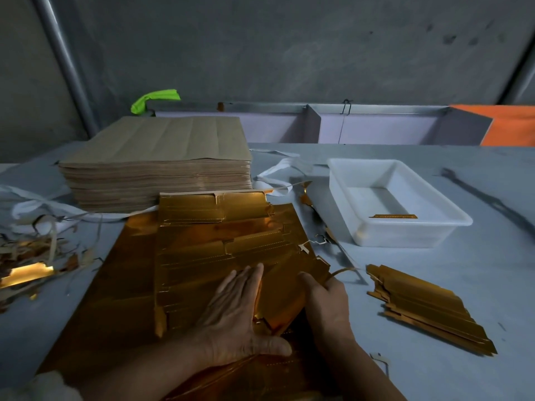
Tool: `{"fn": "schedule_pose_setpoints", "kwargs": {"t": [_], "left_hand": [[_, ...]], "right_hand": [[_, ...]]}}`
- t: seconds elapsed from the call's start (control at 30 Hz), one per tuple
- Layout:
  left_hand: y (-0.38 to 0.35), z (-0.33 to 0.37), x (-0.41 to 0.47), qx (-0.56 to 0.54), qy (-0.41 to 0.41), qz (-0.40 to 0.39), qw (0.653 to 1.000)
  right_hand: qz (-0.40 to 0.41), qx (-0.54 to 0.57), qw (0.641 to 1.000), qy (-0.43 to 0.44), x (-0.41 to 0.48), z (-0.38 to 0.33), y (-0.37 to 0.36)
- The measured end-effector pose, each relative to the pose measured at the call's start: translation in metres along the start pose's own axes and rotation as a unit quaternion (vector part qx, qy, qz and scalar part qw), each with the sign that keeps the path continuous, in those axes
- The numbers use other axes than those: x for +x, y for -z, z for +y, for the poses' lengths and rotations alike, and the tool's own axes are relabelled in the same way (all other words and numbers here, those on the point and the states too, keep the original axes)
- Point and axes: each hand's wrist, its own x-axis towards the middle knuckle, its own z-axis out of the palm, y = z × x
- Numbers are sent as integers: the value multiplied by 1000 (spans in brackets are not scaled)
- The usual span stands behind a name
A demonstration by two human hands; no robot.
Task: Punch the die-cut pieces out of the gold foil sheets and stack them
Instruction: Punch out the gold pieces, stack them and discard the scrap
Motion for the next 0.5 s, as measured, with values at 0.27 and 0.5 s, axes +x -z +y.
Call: {"fn": "schedule_pose_setpoints", "kwargs": {"t": [0.27, 0.5], "left_hand": [[-10, -8, 7, 9, -5, 11, 1000], [-10, -7, 6, 9, 17, 0, 1000]], "right_hand": [[11, 80, 997, -2, -4, -3, 4], [32, 176, 983, -46, -5, -8, 12]]}}
